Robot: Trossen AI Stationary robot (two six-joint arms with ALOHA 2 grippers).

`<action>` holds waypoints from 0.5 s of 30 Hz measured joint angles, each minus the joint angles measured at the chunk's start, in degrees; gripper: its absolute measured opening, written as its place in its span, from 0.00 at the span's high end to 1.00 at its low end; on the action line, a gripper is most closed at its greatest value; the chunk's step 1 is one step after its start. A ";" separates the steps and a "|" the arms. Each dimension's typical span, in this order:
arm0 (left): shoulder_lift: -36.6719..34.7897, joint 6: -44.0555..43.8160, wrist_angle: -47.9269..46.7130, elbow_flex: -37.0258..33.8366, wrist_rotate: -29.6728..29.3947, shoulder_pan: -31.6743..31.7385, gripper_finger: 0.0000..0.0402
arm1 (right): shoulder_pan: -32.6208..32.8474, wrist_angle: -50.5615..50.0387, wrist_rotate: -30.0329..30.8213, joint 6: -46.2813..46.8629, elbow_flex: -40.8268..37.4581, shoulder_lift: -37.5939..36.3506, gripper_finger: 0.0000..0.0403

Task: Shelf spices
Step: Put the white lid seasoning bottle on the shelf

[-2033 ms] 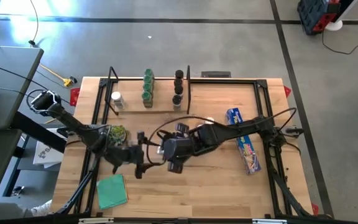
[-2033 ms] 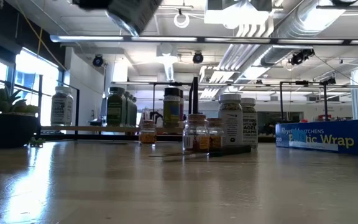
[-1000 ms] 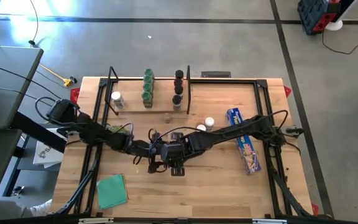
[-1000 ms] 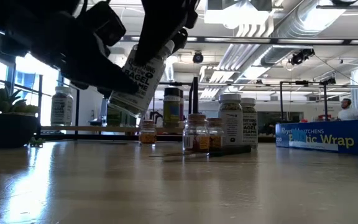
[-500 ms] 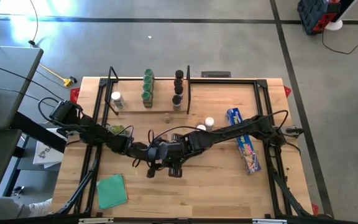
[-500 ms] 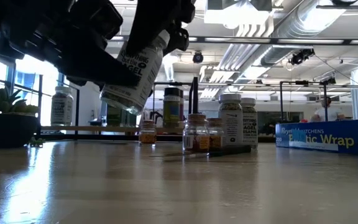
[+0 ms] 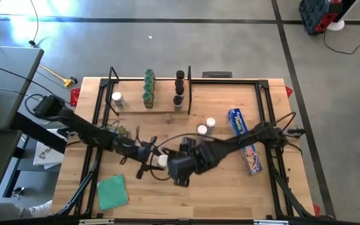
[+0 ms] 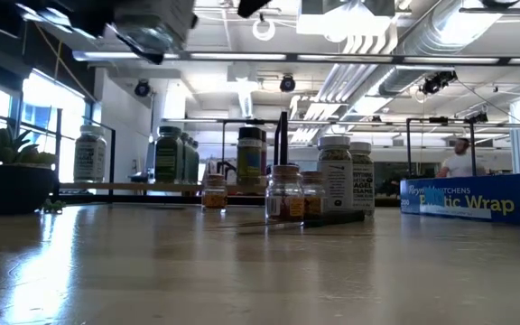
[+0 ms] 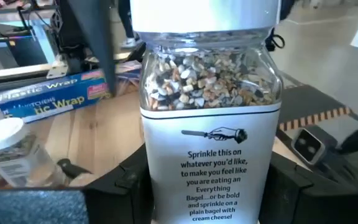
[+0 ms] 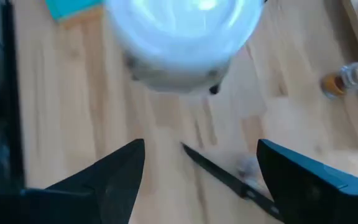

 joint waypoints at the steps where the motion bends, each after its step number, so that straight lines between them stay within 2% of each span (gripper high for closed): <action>1: -1.77 0.12 -1.57 -0.30 -0.45 -0.44 0.53 | 0.92 2.56 1.26 1.35 -1.49 -0.08 0.24; 4: -7.34 0.00 -2.45 -3.15 -1.45 -2.00 0.53 | 3.75 16.33 5.73 1.90 -8.80 -0.13 0.24; 8: -14.69 -1.29 4.97 -6.45 -0.30 -4.32 0.53 | 7.14 36.03 16.37 -2.38 -18.73 0.22 0.24; 12: -18.57 -0.96 12.44 -7.09 -0.23 -6.74 0.53 | 7.86 43.34 28.97 -6.34 -20.65 0.13 0.24; 15: -19.26 -0.83 12.07 -6.76 -3.49 -8.98 0.53 | 7.00 44.08 30.91 -8.61 -17.83 0.13 0.24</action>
